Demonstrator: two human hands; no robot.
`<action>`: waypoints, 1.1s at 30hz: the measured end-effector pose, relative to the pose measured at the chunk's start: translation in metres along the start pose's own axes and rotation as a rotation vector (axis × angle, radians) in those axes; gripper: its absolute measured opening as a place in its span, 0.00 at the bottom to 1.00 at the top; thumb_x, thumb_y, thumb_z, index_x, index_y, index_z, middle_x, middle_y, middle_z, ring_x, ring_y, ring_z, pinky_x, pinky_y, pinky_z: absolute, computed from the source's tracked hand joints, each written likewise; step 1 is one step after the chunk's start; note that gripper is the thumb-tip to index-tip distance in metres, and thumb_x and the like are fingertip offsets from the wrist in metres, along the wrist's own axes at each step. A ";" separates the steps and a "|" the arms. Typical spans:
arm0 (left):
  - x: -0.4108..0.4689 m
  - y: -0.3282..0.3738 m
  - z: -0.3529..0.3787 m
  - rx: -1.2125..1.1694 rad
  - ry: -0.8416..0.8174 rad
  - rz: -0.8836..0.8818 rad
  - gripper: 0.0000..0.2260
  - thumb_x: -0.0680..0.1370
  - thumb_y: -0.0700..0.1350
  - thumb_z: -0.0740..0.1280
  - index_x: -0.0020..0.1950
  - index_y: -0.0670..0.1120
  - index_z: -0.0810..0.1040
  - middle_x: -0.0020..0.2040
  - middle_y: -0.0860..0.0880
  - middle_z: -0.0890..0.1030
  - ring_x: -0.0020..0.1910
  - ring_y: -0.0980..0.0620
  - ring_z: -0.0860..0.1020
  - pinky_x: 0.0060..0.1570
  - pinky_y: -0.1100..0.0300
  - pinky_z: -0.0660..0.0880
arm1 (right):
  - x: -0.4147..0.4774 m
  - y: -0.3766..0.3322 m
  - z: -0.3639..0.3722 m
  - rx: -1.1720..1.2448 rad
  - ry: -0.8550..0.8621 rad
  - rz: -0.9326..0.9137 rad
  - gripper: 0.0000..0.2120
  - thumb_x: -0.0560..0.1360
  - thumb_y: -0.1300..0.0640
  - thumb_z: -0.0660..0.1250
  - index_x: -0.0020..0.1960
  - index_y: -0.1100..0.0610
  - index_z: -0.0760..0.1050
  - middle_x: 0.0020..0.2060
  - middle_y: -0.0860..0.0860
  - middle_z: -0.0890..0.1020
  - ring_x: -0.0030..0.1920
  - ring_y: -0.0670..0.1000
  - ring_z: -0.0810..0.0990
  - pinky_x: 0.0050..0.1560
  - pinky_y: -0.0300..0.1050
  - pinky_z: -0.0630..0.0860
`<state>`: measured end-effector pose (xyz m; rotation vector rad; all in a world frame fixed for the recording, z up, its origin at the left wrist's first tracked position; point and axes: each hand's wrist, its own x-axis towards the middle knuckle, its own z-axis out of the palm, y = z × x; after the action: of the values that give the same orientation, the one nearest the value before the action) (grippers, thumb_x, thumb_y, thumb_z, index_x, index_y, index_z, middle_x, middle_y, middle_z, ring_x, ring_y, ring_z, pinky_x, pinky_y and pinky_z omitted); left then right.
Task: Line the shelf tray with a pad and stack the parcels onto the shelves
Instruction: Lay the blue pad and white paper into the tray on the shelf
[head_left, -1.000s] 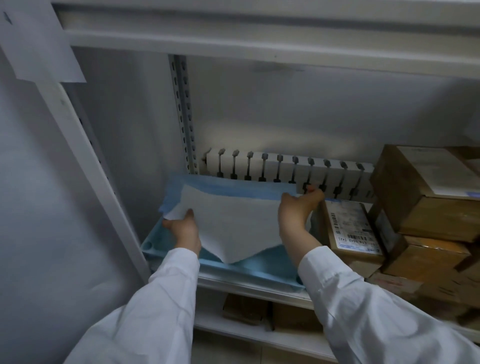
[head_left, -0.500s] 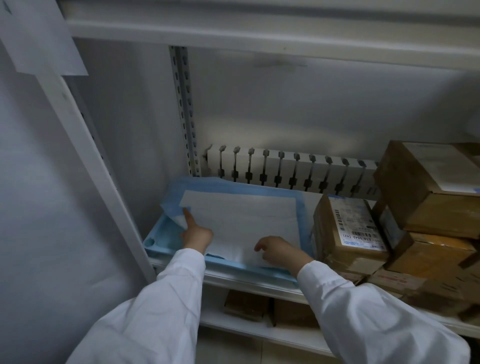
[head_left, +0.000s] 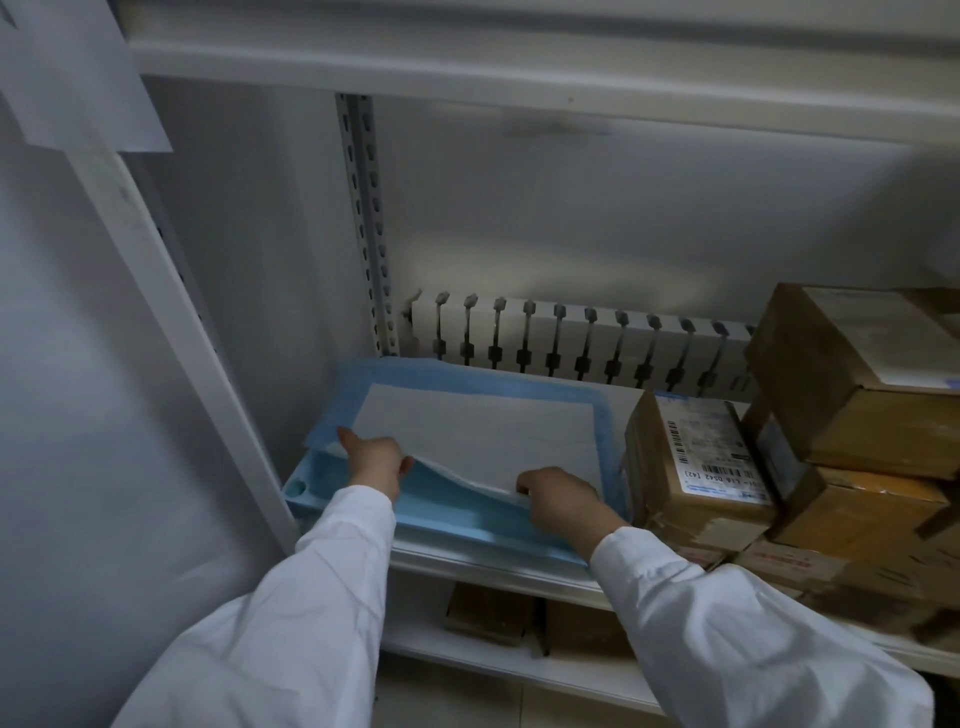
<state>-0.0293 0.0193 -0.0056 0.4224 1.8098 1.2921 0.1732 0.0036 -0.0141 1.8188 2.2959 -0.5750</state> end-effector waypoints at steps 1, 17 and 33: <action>0.002 -0.006 0.000 0.083 0.027 0.026 0.29 0.79 0.34 0.58 0.77 0.42 0.49 0.71 0.37 0.65 0.66 0.37 0.71 0.60 0.49 0.73 | 0.000 -0.001 -0.001 0.006 -0.027 0.006 0.14 0.77 0.63 0.58 0.60 0.55 0.74 0.59 0.56 0.76 0.58 0.58 0.76 0.55 0.48 0.73; -0.012 -0.041 0.010 1.570 -0.424 0.178 0.26 0.79 0.62 0.45 0.74 0.55 0.61 0.77 0.50 0.59 0.76 0.43 0.56 0.70 0.35 0.39 | -0.006 -0.009 0.000 0.253 -0.200 0.005 0.18 0.72 0.53 0.71 0.60 0.56 0.75 0.58 0.55 0.77 0.51 0.54 0.76 0.51 0.44 0.74; -0.057 -0.018 0.046 0.981 -0.376 0.343 0.18 0.81 0.47 0.55 0.70 0.43 0.69 0.71 0.42 0.70 0.69 0.42 0.68 0.68 0.54 0.62 | -0.022 -0.023 -0.042 0.354 0.129 0.018 0.24 0.77 0.44 0.62 0.68 0.55 0.68 0.64 0.55 0.74 0.61 0.55 0.75 0.59 0.47 0.72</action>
<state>0.0439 0.0012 -0.0017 1.4447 1.9722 0.3708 0.1615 -0.0045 0.0363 2.0823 2.3776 -0.9386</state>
